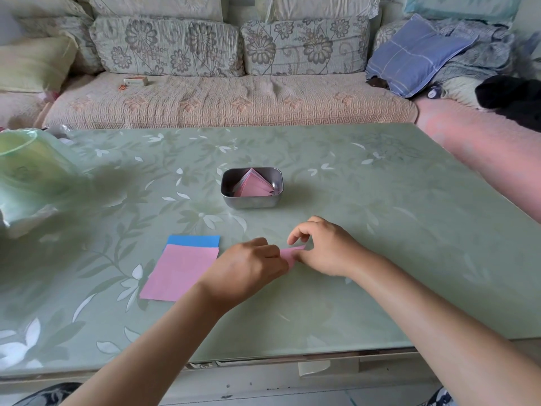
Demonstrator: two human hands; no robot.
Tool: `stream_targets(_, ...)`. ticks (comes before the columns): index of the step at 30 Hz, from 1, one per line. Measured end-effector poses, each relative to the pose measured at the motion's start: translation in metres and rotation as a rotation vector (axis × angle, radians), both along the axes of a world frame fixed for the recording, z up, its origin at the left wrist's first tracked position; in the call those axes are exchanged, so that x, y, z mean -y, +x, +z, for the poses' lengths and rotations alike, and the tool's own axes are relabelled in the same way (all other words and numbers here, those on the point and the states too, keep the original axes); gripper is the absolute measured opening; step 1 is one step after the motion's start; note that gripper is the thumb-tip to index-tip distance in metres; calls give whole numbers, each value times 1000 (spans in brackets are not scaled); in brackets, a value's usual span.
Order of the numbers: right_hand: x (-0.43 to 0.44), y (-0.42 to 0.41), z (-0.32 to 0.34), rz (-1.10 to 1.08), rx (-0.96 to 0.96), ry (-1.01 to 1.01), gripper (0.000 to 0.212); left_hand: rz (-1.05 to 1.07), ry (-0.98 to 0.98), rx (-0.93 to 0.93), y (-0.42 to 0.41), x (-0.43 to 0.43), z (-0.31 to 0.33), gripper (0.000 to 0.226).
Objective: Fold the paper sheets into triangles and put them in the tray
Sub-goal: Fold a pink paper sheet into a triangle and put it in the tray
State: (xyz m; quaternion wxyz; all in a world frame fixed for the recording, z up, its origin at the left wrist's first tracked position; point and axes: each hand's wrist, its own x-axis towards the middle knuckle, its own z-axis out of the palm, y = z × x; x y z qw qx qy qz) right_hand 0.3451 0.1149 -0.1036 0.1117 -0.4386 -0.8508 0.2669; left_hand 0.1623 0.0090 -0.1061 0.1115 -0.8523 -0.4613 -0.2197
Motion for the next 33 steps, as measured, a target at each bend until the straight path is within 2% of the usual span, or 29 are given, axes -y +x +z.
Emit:
stream_targets(4,-1,0,-3,-11,1,6,17,51,-40,45,3,3,-2,10)
stream_targets(8,-3,0,-4,-4,-4,8,16,119,-200,173,7,7,-1,13)
stream_targets(21,-4,-1,-2,-48,-15,-39,16,132,-430,238,3,19,5,36)
stream_targets(27,-3,-1,2,-50,-29,-60,21,106,-450,229,-2,26,5,35)
stream_targets(33,-1,-1,2,-41,-28,-55,27,109,-421,268,-6,25,3,22)
